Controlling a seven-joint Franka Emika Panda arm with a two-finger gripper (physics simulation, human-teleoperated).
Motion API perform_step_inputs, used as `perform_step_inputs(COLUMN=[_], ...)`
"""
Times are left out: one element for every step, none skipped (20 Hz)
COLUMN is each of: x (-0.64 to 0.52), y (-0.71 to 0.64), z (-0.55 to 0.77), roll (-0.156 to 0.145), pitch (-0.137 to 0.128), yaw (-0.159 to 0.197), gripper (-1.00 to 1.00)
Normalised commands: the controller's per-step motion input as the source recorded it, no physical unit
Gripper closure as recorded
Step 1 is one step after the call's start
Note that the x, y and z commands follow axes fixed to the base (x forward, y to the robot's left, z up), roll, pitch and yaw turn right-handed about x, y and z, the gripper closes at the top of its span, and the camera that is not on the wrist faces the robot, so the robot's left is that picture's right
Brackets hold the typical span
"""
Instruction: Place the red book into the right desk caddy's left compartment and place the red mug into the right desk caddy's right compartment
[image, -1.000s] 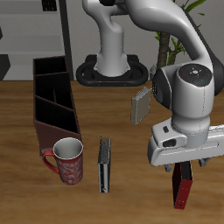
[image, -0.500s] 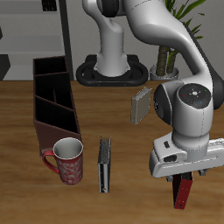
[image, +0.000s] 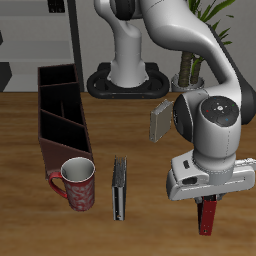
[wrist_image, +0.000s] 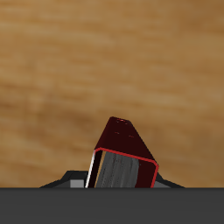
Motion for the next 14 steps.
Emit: perform_step_inputs(x=[-0.29, -0.17, -0.36, -0.42, -0.47, -0.46, -0.54, -0.68, -0.09, -0.70, -0.73, -0.78, -0.55, -0.70], y=[-0.03, -0.10, 0.05, -0.20, -0.12, -0.12, -0.18, -0.11, 0.01, -0.16, -0.22, -0.10, -0.07, -0.22], z=[0.40, 0.49, 0.27, 1.00, 0.74, 0.74, 0.80, 0.99, -0.01, 0.89, 0.90, 0.94, 0.62, 0.71], roll=[0.003, 0.030, 0.001, 0.001, 0.019, 0.031, -0.006, 0.071, 0.000, 0.061, -0.003, 0.133, 0.131, 0.039], pitch=[-0.040, -0.001, -0.001, -0.030, 0.060, 0.007, 0.017, -0.140, 0.000, -0.007, -0.020, -0.053, -0.014, 0.007], yaw=[0.020, -0.085, -0.002, -0.008, -0.093, -0.020, 0.006, 0.026, 0.000, -0.002, 0.016, -0.023, 0.032, 0.114], gripper=[1.00, 1.00, 1.00, 1.00, 1.00, 1.00, 1.00, 1.00, 1.00, 1.00, 1.00, 1.00, 1.00, 1.00])
